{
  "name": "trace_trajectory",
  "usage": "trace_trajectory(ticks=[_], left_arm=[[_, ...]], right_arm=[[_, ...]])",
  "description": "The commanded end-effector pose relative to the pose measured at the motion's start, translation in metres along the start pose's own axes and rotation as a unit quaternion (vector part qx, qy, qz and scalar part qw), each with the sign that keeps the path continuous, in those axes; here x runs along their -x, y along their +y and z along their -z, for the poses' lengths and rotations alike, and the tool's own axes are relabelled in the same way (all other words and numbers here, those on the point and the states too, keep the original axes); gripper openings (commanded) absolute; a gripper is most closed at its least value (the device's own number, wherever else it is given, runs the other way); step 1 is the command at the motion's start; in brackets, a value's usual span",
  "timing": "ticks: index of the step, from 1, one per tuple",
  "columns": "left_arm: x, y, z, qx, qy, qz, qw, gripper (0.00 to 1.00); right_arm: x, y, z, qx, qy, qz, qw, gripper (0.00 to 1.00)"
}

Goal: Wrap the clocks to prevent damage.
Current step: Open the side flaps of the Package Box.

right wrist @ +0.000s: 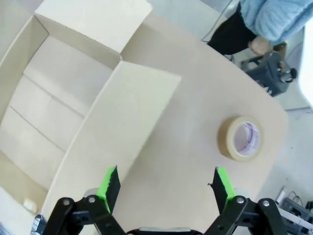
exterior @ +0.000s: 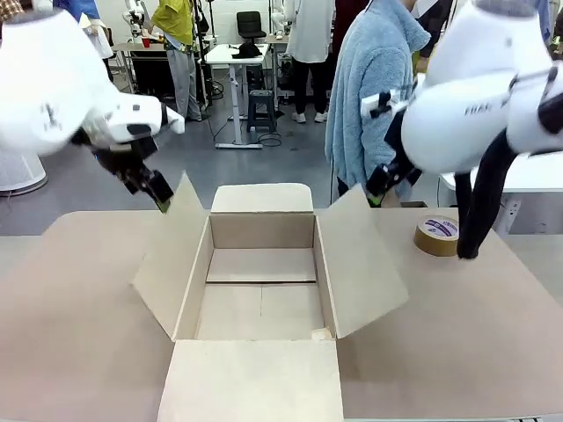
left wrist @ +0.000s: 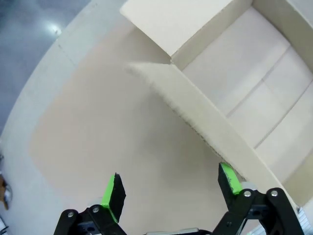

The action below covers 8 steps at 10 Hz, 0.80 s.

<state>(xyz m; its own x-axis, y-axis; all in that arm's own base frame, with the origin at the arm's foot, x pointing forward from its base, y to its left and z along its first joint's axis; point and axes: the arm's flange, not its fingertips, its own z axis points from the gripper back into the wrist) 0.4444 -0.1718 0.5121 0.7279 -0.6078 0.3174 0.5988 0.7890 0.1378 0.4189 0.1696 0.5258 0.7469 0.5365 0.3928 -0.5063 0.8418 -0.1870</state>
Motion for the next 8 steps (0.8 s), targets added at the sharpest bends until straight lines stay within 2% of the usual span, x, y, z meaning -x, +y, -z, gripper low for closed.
trace_trajectory(ticks=[1, 3, 5, 6, 8], left_arm=[[-0.011, 0.003, -0.042, -0.021, 0.019, 0.020, 0.999, 1.00], [-0.011, 0.001, -0.092, -0.040, 0.005, 0.013, 0.999, 1.00], [-0.003, -0.004, -0.119, -0.048, -0.023, 0.008, 0.999, 1.00], [-0.014, 0.001, -0.101, -0.027, -0.002, 0.010, 1.000, 1.00], [-0.014, 0.001, -0.101, -0.027, -0.002, 0.010, 1.000, 1.00]], right_arm=[[-0.019, 0.016, -0.046, 0.040, 0.017, -0.005, 0.999, 1.00], [-0.023, 0.027, -0.087, 0.062, 0.023, -0.007, 0.998, 1.00], [-0.017, 0.029, -0.101, 0.081, -0.003, -0.012, 0.997, 1.00], [-0.022, 0.029, -0.101, 0.053, 0.011, -0.014, 0.998, 1.00], [-0.022, 0.029, -0.101, 0.053, 0.011, -0.014, 0.998, 1.00]])
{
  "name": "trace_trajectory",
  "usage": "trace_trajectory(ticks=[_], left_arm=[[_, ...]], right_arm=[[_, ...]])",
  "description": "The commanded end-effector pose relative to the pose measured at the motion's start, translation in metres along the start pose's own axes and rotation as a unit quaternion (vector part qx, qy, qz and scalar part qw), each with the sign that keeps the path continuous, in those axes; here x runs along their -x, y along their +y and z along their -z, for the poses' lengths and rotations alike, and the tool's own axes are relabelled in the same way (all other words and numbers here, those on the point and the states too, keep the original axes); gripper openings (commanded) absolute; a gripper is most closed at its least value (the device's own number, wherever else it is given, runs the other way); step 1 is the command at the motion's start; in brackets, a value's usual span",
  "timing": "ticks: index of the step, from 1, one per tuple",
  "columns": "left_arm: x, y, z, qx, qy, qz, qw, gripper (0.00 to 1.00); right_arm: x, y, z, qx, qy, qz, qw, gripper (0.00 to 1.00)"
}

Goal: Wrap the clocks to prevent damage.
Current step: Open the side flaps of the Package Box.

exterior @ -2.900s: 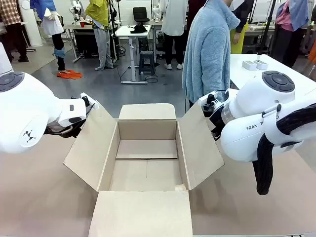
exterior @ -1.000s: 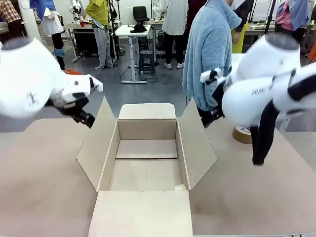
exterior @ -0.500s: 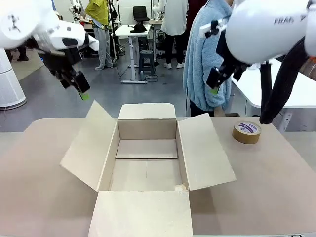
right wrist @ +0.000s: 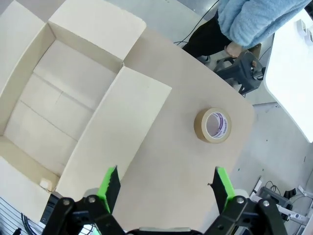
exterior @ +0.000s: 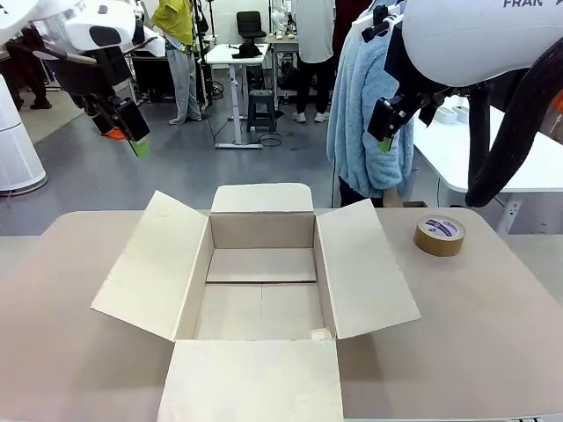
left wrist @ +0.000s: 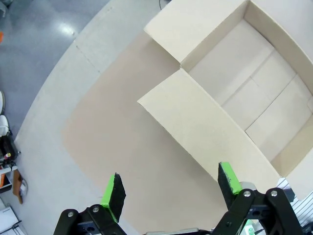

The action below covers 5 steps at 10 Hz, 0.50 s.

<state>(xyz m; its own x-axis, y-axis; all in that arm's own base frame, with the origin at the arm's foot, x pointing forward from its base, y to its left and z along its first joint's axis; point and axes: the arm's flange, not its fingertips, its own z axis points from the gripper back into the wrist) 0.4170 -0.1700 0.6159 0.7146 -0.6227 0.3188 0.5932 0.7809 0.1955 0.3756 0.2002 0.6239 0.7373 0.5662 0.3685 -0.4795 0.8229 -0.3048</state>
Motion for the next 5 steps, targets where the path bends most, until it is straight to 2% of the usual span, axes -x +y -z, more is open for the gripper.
trace_trajectory(ticks=[1, 2, 3, 4, 5], left_arm=[[-0.002, 0.001, 0.006, 0.001, 0.000, 0.001, 1.000, 1.00], [0.000, 0.000, 0.000, 0.000, 0.000, 0.000, 1.000, 1.00], [0.005, 0.013, -0.012, 0.077, -0.024, -0.002, 0.997, 1.00], [0.011, 0.030, -0.029, 0.143, -0.055, 0.030, 0.988, 1.00], [0.017, 0.050, -0.045, 0.194, -0.092, 0.056, 0.975, 1.00]], right_arm=[[0.001, 0.000, 0.004, -0.006, 0.002, 0.003, 1.000, 1.00], [0.000, 0.000, 0.000, 0.000, 0.000, 0.000, 1.000, 1.00], [0.010, -0.003, -0.011, -0.045, -0.043, -0.032, 0.998, 1.00], [0.018, -0.013, -0.022, -0.097, -0.086, -0.052, 0.990, 1.00], [0.028, -0.028, -0.026, -0.136, -0.106, -0.053, 0.984, 1.00]])
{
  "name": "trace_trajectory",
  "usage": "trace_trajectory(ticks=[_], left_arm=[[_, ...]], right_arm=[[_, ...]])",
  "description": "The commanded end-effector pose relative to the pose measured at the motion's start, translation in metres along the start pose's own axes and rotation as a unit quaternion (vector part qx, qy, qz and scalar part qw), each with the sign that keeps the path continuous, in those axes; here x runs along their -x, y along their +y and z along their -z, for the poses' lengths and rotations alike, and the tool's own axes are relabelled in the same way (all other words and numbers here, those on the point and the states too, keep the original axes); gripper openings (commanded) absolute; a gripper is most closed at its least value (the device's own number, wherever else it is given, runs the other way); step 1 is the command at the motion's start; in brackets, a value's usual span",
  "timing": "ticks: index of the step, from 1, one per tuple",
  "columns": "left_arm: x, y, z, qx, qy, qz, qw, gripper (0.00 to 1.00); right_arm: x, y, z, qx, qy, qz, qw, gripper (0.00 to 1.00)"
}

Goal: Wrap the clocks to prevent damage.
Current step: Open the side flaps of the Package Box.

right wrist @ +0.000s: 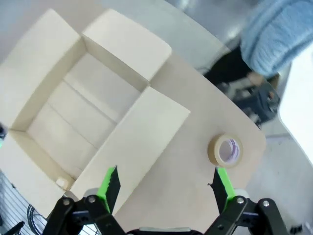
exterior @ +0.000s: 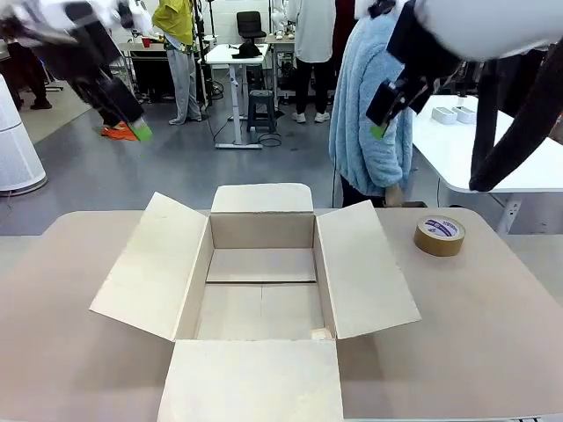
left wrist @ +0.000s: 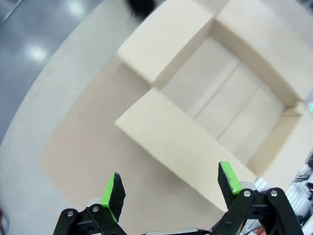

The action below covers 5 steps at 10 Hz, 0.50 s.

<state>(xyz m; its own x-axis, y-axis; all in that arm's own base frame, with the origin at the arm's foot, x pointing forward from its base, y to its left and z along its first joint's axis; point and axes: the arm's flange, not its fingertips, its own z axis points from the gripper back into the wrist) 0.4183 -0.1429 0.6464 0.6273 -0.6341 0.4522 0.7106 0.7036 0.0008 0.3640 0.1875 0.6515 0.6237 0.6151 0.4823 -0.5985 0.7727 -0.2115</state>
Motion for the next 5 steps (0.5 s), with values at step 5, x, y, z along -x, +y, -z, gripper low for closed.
trace_trajectory(ticks=[5], left_arm=[[0.079, 0.085, -0.072, 0.204, -0.134, 0.108, 0.964, 1.00]], right_arm=[[0.099, -0.121, -0.029, -0.249, -0.146, -0.005, 0.957, 1.00]])
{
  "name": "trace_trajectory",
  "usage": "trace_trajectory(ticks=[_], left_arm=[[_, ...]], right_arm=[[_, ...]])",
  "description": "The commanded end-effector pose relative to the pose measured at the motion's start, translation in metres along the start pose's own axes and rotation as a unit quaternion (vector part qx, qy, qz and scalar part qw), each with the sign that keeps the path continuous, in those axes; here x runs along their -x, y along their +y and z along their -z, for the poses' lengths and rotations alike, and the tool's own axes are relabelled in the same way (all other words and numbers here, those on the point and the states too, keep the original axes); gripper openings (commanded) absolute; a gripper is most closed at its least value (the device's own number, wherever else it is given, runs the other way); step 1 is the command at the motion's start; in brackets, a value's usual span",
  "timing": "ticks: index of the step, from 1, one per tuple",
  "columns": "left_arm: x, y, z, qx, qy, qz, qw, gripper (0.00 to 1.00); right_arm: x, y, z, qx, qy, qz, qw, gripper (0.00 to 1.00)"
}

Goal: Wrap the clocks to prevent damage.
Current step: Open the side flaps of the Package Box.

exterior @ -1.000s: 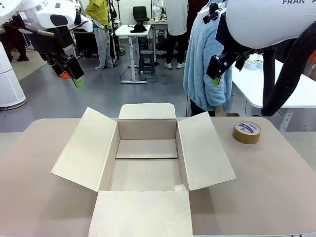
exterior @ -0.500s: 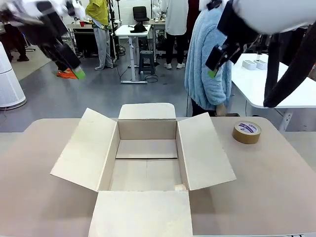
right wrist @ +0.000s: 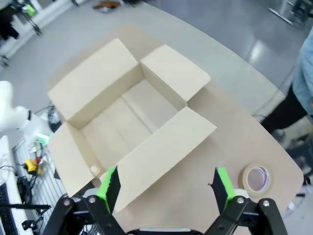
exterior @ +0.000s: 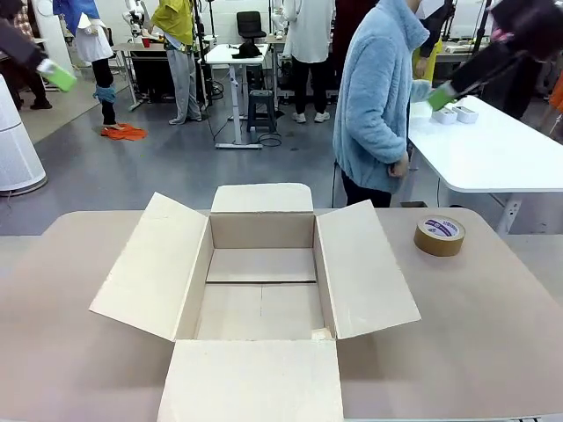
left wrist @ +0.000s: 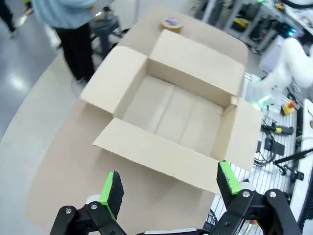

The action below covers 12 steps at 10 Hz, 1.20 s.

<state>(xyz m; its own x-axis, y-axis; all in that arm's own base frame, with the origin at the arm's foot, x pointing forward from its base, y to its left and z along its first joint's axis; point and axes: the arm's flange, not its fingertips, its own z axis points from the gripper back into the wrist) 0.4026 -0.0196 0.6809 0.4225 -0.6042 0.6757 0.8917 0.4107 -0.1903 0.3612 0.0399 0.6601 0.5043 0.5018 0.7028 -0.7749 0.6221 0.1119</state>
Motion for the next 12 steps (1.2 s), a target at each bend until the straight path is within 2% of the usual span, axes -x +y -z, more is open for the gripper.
trace_trajectory(ticks=[1, 2, 3, 4, 5, 6, 8, 10, 11, 12], left_arm=[[0.020, 0.012, -0.001, 0.043, -0.040, 0.057, 0.997, 1.00], [0.031, 0.015, 0.008, 0.037, -0.064, 0.085, 0.994, 1.00], [0.035, 0.015, 0.012, 0.007, -0.067, 0.099, 0.993, 1.00], [0.036, 0.012, 0.018, -0.030, -0.072, 0.100, 0.992, 1.00], [0.032, 0.017, -0.002, 0.023, -0.049, 0.079, 0.995, 1.00], [0.036, 0.020, 0.004, 0.006, -0.057, 0.091, 0.994, 1.00], [0.042, 0.017, 0.014, 0.015, -0.062, 0.119, 0.991, 1.00], [0.045, 0.010, 0.020, 0.021, -0.080, 0.152, 0.985, 1.00], [0.042, 0.010, 0.021, 0.020, -0.085, 0.151, 0.985, 1.00], [0.043, 0.010, 0.021, 0.017, -0.096, 0.146, 0.984, 1.00]], right_arm=[[0.026, -0.018, -0.016, -0.091, -0.053, -0.017, 0.994, 1.00], [0.038, -0.029, -0.021, -0.084, -0.097, -0.017, 0.992, 1.00], [0.042, -0.030, -0.017, -0.058, -0.105, -0.018, 0.993, 1.00], [0.029, -0.026, -0.028, -0.060, -0.068, -0.013, 0.996, 1.00], [0.029, -0.026, -0.028, -0.060, -0.068, -0.013, 0.996, 1.00], [0.040, -0.034, -0.033, -0.063, -0.092, -0.013, 0.994, 1.00], [0.048, -0.039, -0.024, -0.116, -0.094, -0.046, 0.988, 1.00], [0.051, -0.045, -0.013, -0.146, -0.101, -0.034, 0.984, 1.00], [0.050, -0.046, -0.008, -0.147, -0.101, -0.032, 0.983, 1.00], [0.049, -0.036, -0.019, -0.124, -0.093, -0.035, 0.987, 1.00]])
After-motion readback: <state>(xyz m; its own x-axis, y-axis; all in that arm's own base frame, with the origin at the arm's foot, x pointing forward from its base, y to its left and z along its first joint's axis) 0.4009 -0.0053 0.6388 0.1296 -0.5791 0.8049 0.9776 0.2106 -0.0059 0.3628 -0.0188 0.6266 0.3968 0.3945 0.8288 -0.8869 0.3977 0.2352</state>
